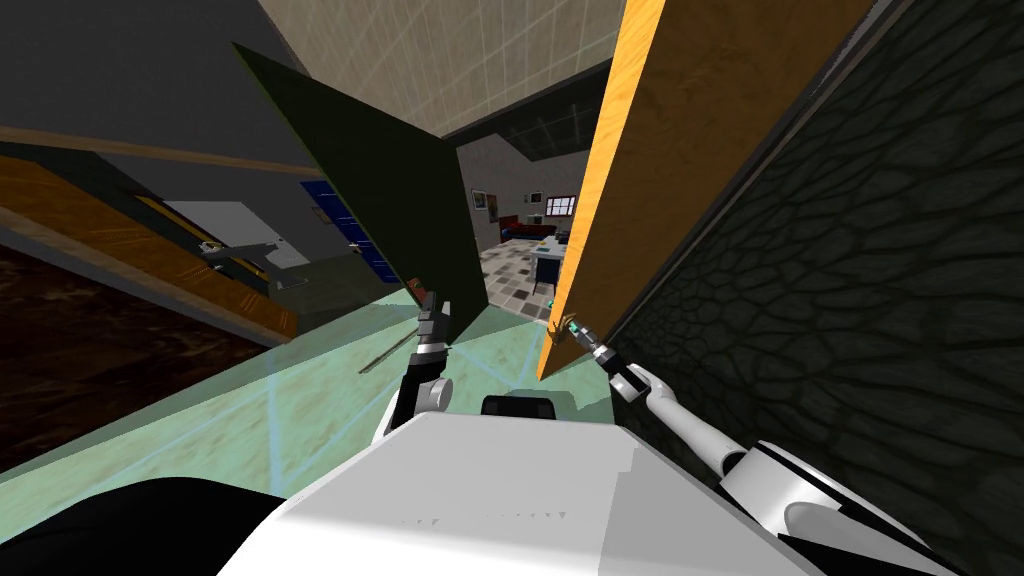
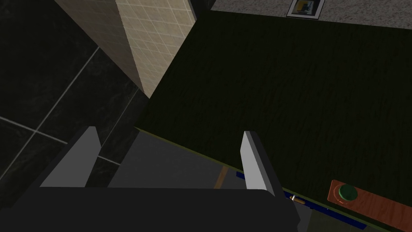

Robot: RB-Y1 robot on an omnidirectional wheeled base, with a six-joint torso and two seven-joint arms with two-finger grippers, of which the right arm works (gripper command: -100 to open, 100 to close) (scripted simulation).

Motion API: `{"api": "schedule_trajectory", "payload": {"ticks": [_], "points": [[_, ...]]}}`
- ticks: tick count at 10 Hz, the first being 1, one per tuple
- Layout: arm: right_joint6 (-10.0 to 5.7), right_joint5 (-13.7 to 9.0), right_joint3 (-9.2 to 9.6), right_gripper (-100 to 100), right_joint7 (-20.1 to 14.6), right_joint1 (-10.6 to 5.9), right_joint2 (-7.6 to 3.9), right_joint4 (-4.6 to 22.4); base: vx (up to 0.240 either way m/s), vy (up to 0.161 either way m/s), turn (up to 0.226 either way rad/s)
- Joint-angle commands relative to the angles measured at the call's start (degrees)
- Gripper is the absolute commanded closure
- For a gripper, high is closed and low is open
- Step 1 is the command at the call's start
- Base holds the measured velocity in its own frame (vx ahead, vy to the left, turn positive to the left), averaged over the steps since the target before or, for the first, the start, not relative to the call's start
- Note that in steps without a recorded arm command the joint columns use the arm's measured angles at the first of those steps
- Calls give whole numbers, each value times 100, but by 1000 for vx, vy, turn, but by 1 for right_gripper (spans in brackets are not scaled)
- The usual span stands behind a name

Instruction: Pull the door open

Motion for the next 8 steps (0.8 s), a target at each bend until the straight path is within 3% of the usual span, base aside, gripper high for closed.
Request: {"api": "schedule_trajectory", "payload": {"ticks": [1, 8], "points": [[-159, 74, 51, 100, -47, 104, -28, -103, 29, 28, -31], [-817, 350, 113, 100, -288, 392, -294, -165, 32, 32, -49]]}}
